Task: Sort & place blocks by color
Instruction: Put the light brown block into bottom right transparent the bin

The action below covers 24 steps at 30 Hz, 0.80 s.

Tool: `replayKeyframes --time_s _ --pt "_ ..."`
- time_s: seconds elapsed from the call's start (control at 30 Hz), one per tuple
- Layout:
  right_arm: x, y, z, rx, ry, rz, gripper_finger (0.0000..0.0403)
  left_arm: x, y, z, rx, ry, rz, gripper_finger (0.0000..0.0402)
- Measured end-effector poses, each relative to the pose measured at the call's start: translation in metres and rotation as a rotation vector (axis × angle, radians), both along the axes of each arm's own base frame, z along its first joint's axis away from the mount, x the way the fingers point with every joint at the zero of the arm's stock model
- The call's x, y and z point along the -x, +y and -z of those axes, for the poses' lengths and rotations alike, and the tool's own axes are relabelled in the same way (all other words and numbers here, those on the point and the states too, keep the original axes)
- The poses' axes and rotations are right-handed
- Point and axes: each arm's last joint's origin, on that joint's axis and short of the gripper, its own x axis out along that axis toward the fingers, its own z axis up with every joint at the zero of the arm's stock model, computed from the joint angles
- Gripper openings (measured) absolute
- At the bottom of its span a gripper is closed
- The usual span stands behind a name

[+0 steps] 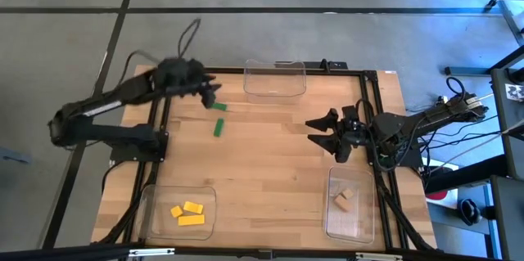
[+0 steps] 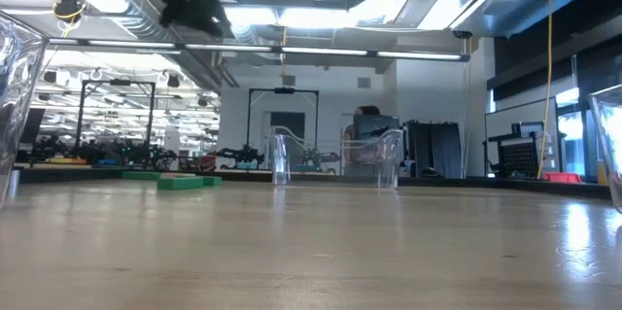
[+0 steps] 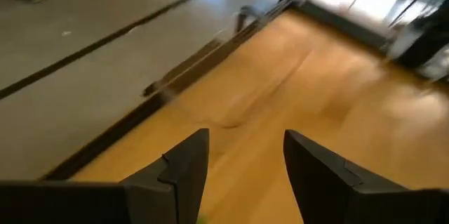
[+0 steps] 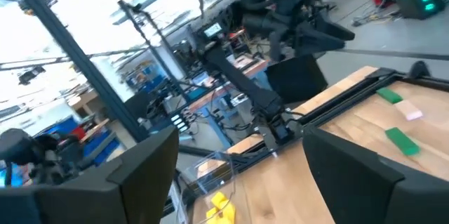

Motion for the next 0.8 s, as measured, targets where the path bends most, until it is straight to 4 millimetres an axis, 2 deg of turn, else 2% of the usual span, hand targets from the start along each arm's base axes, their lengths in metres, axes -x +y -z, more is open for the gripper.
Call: replayKeyframes --time_s 0.07,0.13,0.23,0.33,0.53,0.63,0.8 --pt "0.0 0.0 0.0 -0.001 0.0 0.014 0.0307 -0.001 0.026 0.003 0.017 0.094 0.023 0.0176" --pt "0.0 0.0 0.0 0.0 0.002 0.017 0.0307 -0.003 0.051 0.014 0.054 0.214 0.061 0.0176" --pt "0.0 0.0 0.002 0.006 0.016 0.017 0.0307 -0.01 0.083 0.037 0.098 0.394 0.116 0.0176" --pt "0.0 0.0 0.004 0.012 0.043 0.017 0.0307 -0.013 0.104 0.069 0.149 0.62 0.179 0.0176" --pt "-0.001 0.0 0.013 0.033 0.126 0.017 0.0307 -0.02 0.119 0.118 0.194 0.975 0.319 0.0176" --pt "0.0 0.0 0.015 0.021 0.152 0.016 0.0307 -0.024 0.122 0.13 0.188 1.034 0.363 0.0176" --pt "0.0 0.0 0.017 0.027 0.169 0.017 0.0307 -0.029 0.13 0.138 0.114 1.067 0.429 0.0177"
